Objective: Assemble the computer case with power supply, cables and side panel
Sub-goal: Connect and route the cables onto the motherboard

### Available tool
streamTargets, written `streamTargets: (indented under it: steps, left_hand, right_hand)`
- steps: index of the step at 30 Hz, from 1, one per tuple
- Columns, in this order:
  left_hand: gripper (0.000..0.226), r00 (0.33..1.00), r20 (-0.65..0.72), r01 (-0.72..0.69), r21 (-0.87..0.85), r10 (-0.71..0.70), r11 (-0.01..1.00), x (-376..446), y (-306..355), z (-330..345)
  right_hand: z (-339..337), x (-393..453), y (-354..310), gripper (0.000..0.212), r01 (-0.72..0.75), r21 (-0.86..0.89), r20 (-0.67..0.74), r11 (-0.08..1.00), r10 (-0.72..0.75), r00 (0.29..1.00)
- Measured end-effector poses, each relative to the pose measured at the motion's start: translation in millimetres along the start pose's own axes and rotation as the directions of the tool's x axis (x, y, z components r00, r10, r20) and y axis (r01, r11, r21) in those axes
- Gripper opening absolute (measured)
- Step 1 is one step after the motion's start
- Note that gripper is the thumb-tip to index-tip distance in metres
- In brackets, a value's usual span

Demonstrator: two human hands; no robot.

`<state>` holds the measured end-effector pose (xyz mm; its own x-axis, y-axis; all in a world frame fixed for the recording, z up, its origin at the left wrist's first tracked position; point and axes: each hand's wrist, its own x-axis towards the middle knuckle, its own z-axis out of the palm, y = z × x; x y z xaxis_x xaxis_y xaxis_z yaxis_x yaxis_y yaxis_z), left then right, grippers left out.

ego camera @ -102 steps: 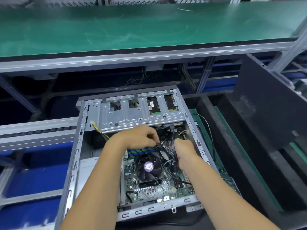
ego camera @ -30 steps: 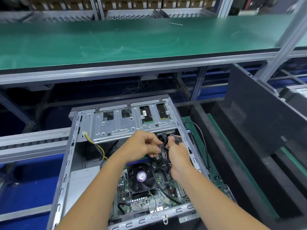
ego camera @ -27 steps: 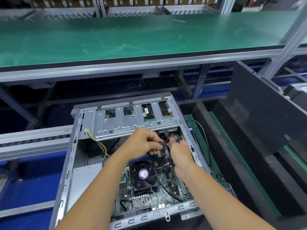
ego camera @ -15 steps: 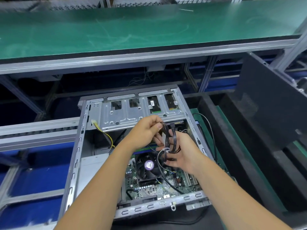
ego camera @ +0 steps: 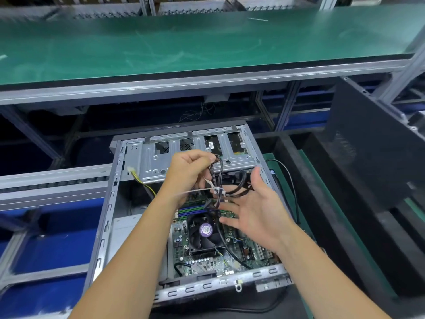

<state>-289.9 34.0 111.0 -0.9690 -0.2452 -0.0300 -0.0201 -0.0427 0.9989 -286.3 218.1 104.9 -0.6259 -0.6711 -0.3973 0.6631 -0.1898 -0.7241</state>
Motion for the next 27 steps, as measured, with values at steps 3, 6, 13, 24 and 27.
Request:
streamTargets:
  steps: [3, 6, 13, 24, 27]
  left_hand:
    - [0.016, 0.999, -0.027, -0.035, 0.045, 0.037, 0.998, -2, 6, -3]
    - [0.006, 0.999, 0.0, -0.049, 0.024, 0.049, 0.999, -5, 17, -11]
    - [0.01, 0.987, 0.135, -0.09, 0.004, 0.089, 0.996, -31, 34, -31]
    - [0.012, 0.948, -0.274, -0.047, 0.39, 0.165, 0.92, -71, 19, -25]
    - [0.009, 0.955, -0.251, -0.035, 0.437, 0.159, 0.899, -81, 21, -20]
  right_hand:
    - [7, -2, -1, 0.073, 0.033, -0.102, -0.011, 0.994, -0.034, 0.999]
    - [14, -2, -1, 0.042, 0.087, -0.165, -0.012, 0.982, -0.09, 0.996]
    - [20, 1, 12, 0.033, 0.112, -0.068, -0.073, 0.991, -0.117, 0.99]
    - [28, -5, 20, 0.033, 0.126, -0.29, -0.182, 0.949, -0.184, 0.966]
    - [29, -6, 18, 0.03, 0.111, -0.303, -0.158, 0.947, -0.164, 0.974]
